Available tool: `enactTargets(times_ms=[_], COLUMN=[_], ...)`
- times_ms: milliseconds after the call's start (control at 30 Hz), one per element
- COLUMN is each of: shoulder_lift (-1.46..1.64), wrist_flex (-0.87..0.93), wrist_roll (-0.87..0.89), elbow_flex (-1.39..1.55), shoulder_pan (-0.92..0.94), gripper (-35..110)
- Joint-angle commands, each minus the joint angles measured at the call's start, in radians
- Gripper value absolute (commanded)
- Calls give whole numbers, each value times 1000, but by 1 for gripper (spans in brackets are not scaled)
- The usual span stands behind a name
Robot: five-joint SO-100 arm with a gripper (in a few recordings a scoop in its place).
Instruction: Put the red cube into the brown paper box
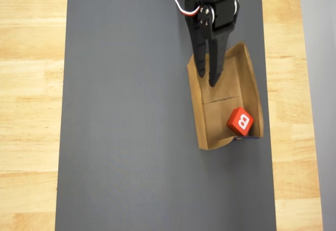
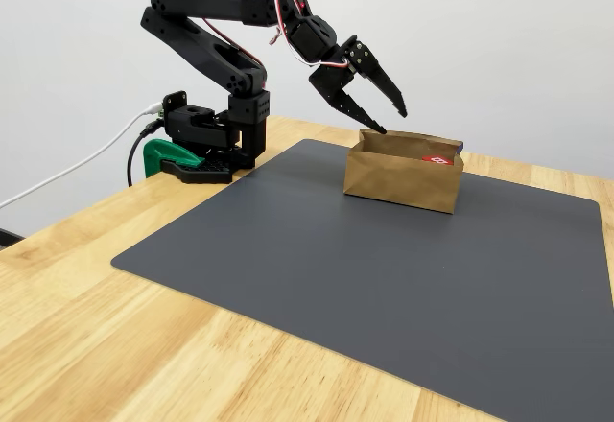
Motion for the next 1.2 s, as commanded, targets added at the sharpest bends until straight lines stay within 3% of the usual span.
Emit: enactTargets(times_ms=[0,267,500,1167], shoulder_lift=[127,387,445,445], wrist_flex=[38,256,405,341], wrist_roll=[71,290,270,227], elbow_flex=[-6,72,97,176], shoulder_pan=[43,155,184,204], gripper=[0,0,0,0])
